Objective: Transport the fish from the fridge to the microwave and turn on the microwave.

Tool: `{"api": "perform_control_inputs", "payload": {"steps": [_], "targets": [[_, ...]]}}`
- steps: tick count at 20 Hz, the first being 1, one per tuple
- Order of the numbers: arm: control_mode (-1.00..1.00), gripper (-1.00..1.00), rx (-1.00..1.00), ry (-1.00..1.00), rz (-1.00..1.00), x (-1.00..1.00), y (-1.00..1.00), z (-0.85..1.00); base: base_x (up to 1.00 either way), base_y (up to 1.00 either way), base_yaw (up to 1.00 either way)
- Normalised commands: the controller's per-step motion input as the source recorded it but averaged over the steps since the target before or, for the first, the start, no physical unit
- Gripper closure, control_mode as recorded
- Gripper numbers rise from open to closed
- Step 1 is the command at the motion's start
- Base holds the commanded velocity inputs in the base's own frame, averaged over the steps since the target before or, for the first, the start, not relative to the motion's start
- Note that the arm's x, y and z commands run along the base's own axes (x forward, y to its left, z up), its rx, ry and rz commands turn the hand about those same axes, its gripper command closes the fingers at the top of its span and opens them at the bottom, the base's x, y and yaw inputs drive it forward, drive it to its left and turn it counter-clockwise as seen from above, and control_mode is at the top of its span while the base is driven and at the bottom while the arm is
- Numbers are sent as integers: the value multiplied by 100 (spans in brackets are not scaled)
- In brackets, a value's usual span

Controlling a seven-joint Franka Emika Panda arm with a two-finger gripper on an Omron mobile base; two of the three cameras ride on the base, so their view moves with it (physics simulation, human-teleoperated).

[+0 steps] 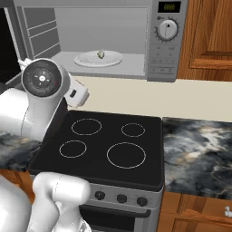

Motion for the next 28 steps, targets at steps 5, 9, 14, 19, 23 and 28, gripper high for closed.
{"api": "perform_control_inputs", "payload": {"steps": [5,9,14,19,23,28], "targets": [[-100,-100,7,2,0,-45,3,0,0,0,0],[-100,-100,3,0,0,-43,5,0,0,0,0],[-100,-100,4,0,0,-44,2,0,0,0,0],[-100,-100,7,0,0,-44,0,0,0,0,0],[-100,-100,1,0,0,-38,4,0,0,0,0],[-100,-100,2,0,-2,-45,4,0,0,0,0]]}}
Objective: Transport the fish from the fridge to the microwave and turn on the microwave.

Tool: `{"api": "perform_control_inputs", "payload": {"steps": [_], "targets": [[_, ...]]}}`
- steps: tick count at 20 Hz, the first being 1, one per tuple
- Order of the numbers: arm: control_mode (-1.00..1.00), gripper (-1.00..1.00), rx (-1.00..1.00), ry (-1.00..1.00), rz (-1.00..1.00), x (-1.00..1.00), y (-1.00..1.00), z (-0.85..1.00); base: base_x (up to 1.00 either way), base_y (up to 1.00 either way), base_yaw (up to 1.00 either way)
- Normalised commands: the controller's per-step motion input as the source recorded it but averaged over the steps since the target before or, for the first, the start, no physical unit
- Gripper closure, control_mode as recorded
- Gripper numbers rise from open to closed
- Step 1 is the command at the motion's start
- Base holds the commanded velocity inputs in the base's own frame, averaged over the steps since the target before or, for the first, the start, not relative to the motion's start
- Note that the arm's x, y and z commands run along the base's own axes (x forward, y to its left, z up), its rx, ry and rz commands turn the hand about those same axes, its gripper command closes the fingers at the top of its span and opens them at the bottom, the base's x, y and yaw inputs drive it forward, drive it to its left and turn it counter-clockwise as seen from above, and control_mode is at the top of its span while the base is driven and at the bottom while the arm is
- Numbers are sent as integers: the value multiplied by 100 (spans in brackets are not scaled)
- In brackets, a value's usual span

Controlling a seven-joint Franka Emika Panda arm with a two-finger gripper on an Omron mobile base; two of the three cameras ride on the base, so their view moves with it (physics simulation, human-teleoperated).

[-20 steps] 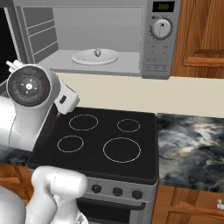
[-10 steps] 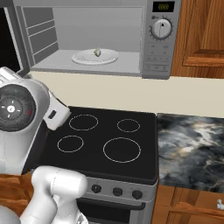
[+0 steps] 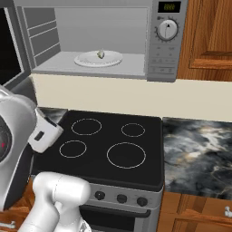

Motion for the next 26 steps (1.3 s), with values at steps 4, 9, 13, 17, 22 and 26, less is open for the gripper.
{"api": "perform_control_inputs", "payload": {"steps": [4,9,13,17,22,26], "targets": [[-100,-100,2,0,-1,-43,8,0,0,0,0],[-100,-100,2,0,-1,-36,10,0,0,0,0],[-100,-100,5,0,0,-38,7,0,0,0,0],[-100,-100,9,1,0,-37,12,0,0,0,0],[-100,-100,7,3,1,-21,29,0,0,0,0],[-100,-100,11,6,5,-1,48,0,0,0,0]]}}
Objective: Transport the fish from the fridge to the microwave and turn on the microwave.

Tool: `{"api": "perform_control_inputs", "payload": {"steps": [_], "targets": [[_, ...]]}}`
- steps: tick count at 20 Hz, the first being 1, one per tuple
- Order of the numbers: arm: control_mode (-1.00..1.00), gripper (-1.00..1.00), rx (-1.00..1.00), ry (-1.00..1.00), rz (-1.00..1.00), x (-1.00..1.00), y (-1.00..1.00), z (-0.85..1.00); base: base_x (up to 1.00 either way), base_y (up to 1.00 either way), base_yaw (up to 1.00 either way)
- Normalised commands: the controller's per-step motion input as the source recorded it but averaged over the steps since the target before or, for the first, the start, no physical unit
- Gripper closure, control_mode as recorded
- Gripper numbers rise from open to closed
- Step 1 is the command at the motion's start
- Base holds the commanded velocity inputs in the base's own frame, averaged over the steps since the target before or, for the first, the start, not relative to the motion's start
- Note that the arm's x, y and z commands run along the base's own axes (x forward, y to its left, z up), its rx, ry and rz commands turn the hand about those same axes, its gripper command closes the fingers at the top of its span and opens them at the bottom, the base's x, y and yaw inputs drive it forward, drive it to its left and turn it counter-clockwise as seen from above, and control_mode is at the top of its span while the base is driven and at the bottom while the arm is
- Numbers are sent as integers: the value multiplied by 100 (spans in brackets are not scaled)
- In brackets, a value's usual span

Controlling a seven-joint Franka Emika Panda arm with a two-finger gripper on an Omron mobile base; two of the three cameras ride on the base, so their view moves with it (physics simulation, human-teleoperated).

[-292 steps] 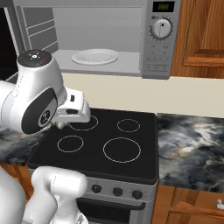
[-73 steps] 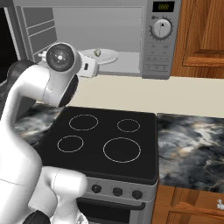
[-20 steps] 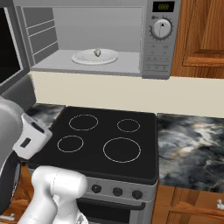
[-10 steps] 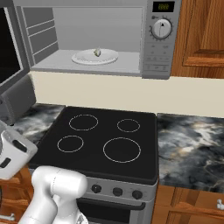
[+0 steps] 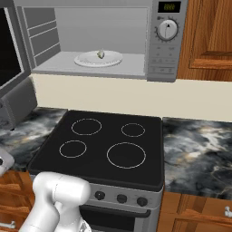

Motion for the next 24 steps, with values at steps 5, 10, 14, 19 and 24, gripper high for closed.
{"api": "perform_control_inputs", "payload": {"steps": [5,10,14,19,24], "targets": [[-100,-100,14,4,10,0,47,0,0,0,0],[-100,-100,24,1,14,-17,24,0,0,0,0],[-100,-100,22,0,15,-7,32,-10,0,0,0],[-100,-100,11,0,13,0,45,-5,0,0,0],[-100,-100,8,0,9,-3,39,0,0,0,0]]}}
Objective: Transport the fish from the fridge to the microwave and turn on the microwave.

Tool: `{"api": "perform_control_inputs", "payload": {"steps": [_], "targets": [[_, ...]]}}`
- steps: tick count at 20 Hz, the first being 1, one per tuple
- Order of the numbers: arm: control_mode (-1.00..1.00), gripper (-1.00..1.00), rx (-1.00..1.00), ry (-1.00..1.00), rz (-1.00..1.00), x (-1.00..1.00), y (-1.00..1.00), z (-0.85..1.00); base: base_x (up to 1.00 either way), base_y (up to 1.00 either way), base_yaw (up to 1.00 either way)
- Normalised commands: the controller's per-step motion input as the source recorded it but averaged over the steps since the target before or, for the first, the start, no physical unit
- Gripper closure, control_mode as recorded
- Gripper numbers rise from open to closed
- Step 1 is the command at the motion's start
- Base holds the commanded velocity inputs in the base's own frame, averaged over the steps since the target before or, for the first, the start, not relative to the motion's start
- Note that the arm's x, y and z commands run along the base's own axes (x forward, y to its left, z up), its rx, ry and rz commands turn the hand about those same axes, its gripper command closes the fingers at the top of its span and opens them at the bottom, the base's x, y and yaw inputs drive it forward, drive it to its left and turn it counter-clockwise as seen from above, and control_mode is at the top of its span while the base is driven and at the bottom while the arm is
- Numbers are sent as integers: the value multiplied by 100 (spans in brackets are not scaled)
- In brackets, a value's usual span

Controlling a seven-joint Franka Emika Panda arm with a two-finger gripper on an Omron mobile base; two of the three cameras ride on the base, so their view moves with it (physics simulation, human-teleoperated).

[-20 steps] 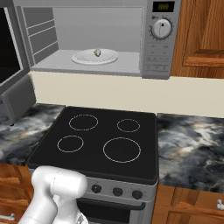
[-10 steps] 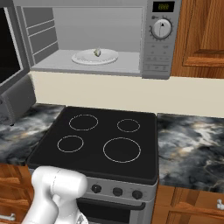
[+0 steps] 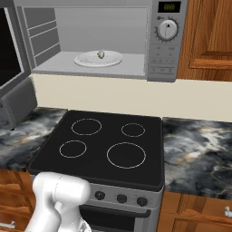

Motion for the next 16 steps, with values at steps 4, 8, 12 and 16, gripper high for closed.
{"api": "perform_control_inputs", "payload": {"steps": [4,8,12,16], "targets": [[-100,-100,8,0,5,-11,25,0,0,0,0],[-100,-100,3,0,1,-15,24,0,0,0,0],[-100,-100,0,0,0,-17,31,0,0,0,0],[-100,-100,0,-3,-1,-14,36,0,0,0,0]]}}
